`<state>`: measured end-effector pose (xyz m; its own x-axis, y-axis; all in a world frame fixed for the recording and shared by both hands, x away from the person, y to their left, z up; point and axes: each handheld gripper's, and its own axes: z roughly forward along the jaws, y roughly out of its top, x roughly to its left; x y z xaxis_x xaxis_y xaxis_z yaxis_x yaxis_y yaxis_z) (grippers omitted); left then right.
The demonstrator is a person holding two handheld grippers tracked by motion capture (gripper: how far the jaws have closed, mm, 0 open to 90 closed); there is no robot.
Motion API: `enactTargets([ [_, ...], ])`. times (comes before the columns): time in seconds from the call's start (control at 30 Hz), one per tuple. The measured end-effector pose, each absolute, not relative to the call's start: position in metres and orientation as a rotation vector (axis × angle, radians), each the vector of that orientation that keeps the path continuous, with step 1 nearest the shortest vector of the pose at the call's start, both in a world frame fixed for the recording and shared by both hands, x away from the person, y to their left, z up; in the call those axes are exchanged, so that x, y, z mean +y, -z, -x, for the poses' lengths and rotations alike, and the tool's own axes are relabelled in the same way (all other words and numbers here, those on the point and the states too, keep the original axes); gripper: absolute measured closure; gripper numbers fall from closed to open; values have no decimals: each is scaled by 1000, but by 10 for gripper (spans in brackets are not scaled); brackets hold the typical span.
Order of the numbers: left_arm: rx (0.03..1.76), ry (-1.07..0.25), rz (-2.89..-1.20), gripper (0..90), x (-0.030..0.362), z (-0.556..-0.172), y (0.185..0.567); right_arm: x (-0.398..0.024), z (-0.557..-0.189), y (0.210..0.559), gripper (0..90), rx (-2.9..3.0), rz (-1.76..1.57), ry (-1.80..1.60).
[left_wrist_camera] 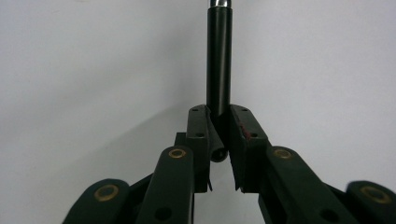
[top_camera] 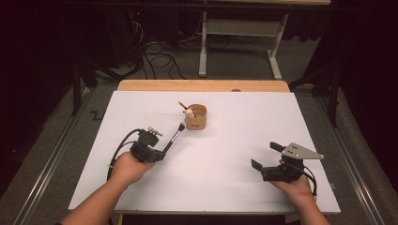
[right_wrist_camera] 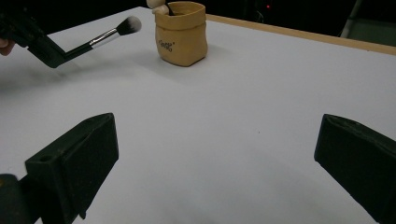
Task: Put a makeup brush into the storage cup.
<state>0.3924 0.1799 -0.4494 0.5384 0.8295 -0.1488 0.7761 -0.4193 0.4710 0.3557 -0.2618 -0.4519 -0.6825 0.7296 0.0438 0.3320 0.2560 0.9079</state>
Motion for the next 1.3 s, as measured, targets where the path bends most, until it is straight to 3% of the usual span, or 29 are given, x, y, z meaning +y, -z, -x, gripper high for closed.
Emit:
enactTargets([
  [0.47,1328,-232,-2076,793,201,-383,453,-261,-356,453,3,2152,-972,-1398],
  [1.3,1255,-294,-1902,793,208,-366,467,-260,-358,455,2,2160,-978,-1385],
])
